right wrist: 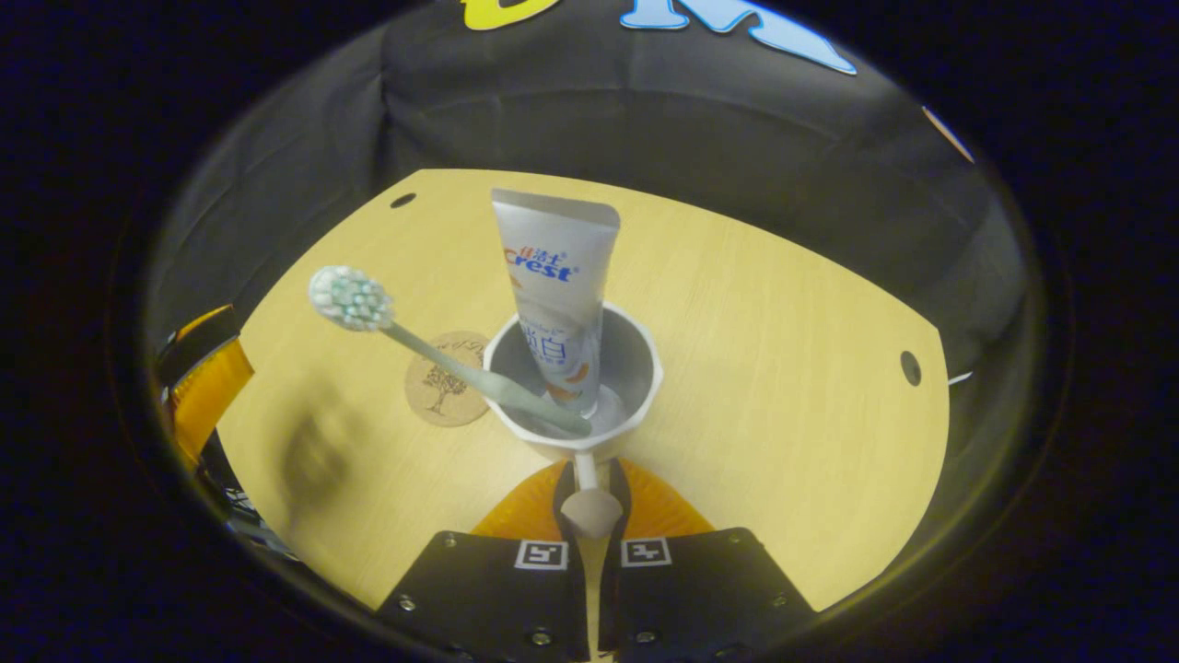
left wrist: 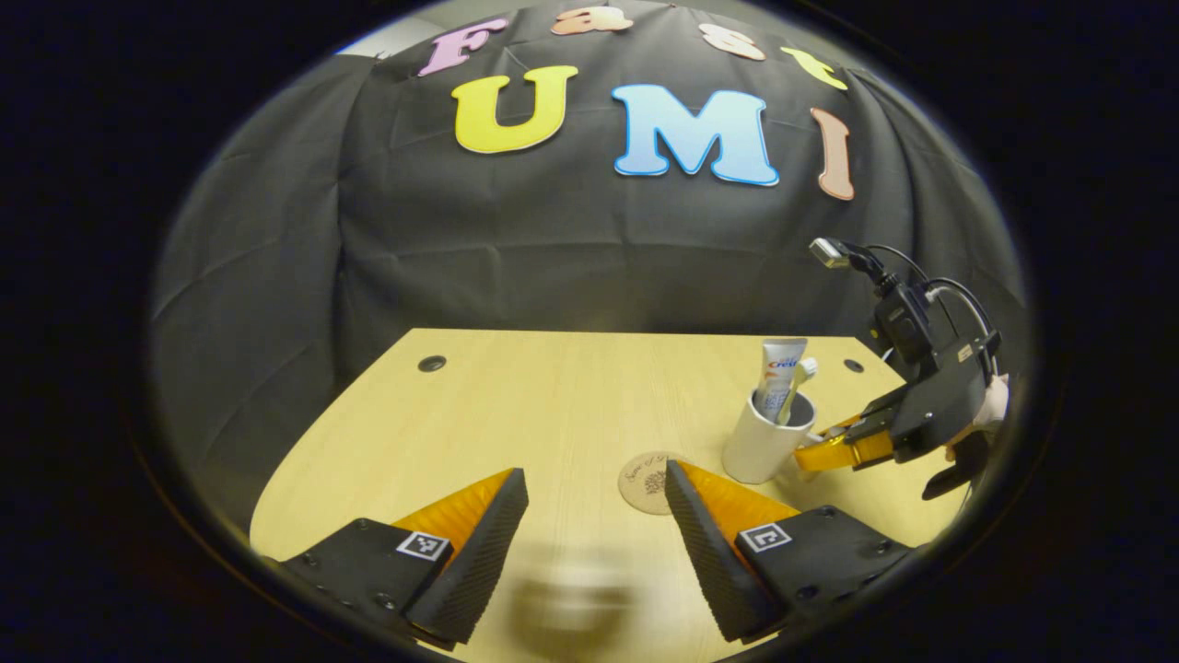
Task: Put the toothbrush and toothpaste on the desktop into the cup, then pick up the cup and place it on the coaster on the desktop.
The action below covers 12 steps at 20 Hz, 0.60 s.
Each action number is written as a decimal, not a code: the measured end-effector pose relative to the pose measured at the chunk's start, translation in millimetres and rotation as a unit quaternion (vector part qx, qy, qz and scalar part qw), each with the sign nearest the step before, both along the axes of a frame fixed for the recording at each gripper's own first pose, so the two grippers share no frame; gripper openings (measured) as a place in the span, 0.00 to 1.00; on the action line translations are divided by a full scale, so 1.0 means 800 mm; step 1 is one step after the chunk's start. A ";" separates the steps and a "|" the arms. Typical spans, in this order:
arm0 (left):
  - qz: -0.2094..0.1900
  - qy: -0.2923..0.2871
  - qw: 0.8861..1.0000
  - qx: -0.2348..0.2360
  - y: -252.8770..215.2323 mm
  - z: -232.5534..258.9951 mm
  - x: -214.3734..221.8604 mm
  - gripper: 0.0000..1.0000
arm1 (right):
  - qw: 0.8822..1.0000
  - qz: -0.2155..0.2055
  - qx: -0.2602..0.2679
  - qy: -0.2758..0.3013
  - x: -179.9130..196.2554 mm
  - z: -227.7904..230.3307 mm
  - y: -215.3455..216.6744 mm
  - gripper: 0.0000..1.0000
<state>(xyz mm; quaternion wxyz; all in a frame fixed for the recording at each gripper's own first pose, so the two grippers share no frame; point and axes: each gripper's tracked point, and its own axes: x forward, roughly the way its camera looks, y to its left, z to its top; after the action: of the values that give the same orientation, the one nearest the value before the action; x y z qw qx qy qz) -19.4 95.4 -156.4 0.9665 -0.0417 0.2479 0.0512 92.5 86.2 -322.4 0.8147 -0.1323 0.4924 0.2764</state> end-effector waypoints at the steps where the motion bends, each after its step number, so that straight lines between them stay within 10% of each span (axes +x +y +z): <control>1: 0.001 0.001 1.000 0.000 0.000 0.000 0.000 0.98 | 1.000 -0.001 0.001 -0.001 -0.001 -0.001 0.000 0.06; 12: 0.002 0.005 1.000 -0.002 0.002 -0.002 -0.003 0.98 | 0.999 -0.011 0.048 0.004 0.008 0.033 0.017 0.06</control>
<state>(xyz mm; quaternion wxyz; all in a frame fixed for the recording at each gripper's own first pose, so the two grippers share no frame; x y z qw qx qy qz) -21.6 97.2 -157.8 0.9650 -0.0439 0.2530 0.0531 99.1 99.5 -296.3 0.8209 -0.0862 0.4836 0.2912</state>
